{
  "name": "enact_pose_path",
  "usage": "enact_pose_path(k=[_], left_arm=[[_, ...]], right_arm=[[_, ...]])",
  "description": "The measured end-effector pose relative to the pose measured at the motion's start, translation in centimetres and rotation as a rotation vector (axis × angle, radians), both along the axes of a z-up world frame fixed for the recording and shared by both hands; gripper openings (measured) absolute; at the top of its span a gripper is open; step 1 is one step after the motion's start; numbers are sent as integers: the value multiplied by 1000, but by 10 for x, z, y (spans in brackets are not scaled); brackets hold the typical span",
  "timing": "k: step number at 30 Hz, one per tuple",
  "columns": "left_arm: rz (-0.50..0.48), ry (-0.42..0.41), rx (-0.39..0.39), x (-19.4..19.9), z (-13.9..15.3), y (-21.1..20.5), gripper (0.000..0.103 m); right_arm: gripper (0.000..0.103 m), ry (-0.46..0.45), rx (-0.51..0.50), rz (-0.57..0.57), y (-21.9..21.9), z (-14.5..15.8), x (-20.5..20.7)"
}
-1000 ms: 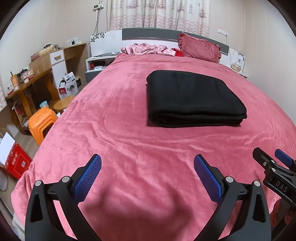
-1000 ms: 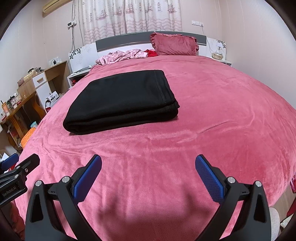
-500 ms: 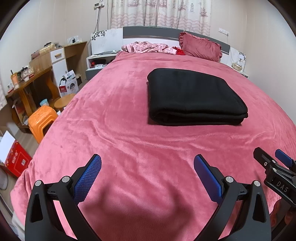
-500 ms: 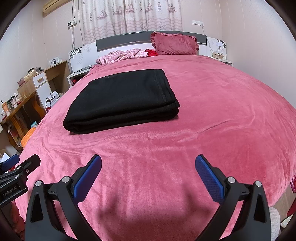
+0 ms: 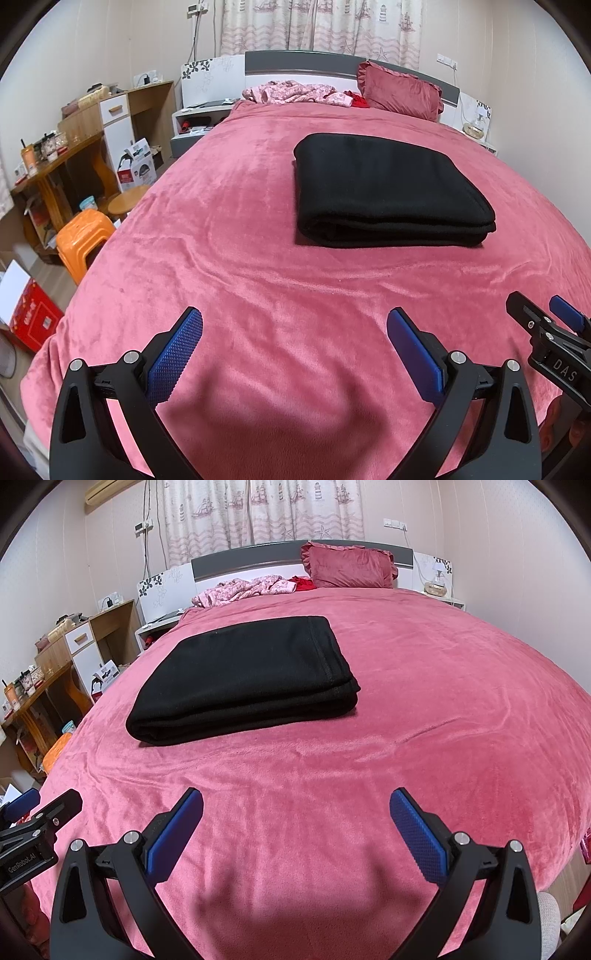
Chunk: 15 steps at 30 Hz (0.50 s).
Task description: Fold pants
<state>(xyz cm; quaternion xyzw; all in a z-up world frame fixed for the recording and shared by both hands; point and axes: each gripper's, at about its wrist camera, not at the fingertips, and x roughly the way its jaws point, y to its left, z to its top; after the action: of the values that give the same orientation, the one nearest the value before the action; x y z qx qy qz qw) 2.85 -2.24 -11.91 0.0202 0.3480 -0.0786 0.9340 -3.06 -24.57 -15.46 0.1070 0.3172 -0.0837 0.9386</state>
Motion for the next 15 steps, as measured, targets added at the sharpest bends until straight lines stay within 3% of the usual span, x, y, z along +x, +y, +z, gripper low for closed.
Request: enact_pose_path(k=[15], left_arm=[[5,14,0,3,-2,2,99]], right_arm=[[101,9,6,1,2,-5,3]])
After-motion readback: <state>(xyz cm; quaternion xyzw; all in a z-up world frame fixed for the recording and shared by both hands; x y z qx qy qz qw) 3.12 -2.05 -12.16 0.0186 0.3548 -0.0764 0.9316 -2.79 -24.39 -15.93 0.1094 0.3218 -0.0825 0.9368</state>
